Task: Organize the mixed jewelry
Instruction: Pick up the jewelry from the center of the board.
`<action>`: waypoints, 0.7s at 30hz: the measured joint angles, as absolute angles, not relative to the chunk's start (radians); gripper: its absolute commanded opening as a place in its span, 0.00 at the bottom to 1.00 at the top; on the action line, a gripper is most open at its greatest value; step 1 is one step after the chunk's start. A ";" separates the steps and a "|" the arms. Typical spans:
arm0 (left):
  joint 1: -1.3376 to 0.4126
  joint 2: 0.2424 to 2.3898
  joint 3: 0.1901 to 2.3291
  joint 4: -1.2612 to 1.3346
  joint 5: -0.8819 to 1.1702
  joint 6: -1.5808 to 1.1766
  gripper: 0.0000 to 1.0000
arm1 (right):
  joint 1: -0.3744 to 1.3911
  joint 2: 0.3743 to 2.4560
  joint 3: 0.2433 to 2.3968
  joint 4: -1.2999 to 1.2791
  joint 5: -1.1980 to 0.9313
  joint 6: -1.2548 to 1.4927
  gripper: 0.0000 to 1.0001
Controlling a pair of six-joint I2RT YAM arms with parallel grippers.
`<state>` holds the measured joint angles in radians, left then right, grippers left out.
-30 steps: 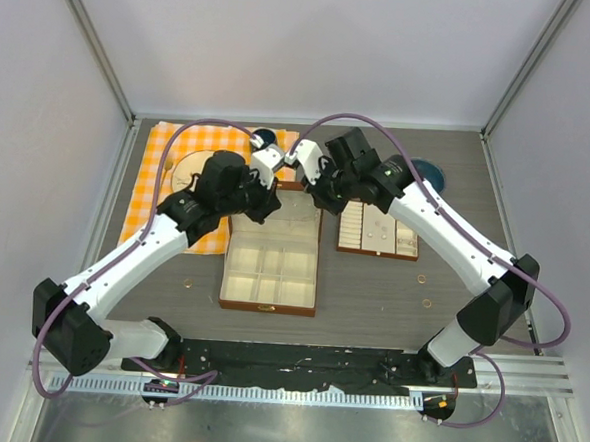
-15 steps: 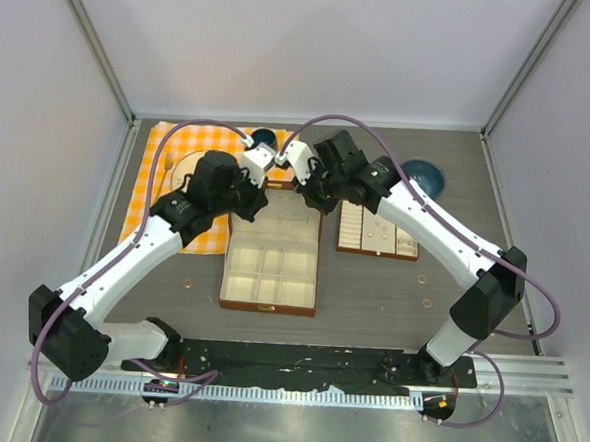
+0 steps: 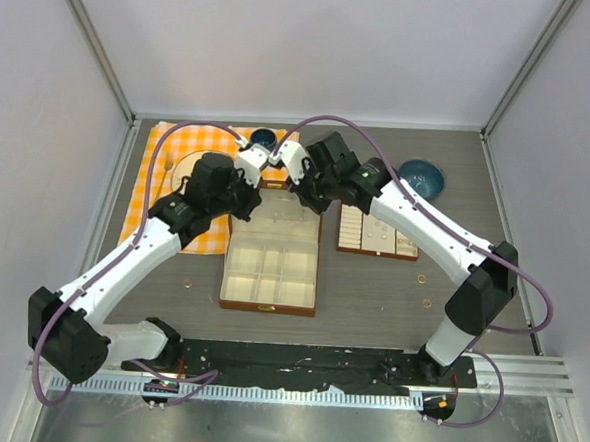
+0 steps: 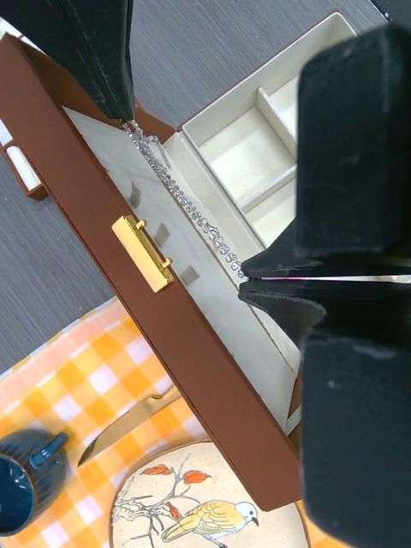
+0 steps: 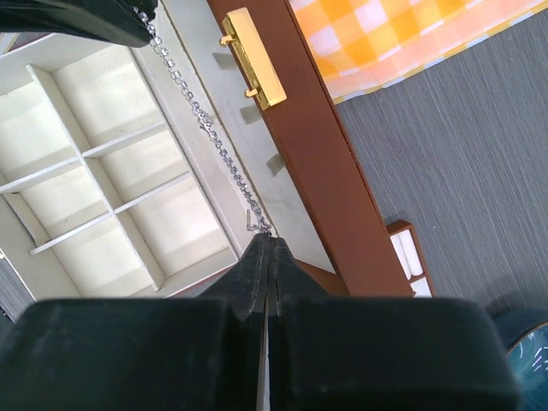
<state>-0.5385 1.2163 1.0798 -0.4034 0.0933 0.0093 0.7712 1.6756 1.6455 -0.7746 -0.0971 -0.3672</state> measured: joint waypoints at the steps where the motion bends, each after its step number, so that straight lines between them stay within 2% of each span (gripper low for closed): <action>1: -0.537 1.216 1.076 -0.400 0.091 0.009 0.00 | 0.772 1.678 1.645 -0.770 -0.094 -0.366 0.01; 18: -0.527 1.216 1.047 -0.395 0.036 0.025 0.00 | 0.788 1.707 1.646 -0.767 -0.023 -0.363 0.01; 21: -0.527 1.216 1.047 -0.395 0.039 0.025 0.00 | 0.788 1.707 1.646 -0.767 -0.033 -0.361 0.06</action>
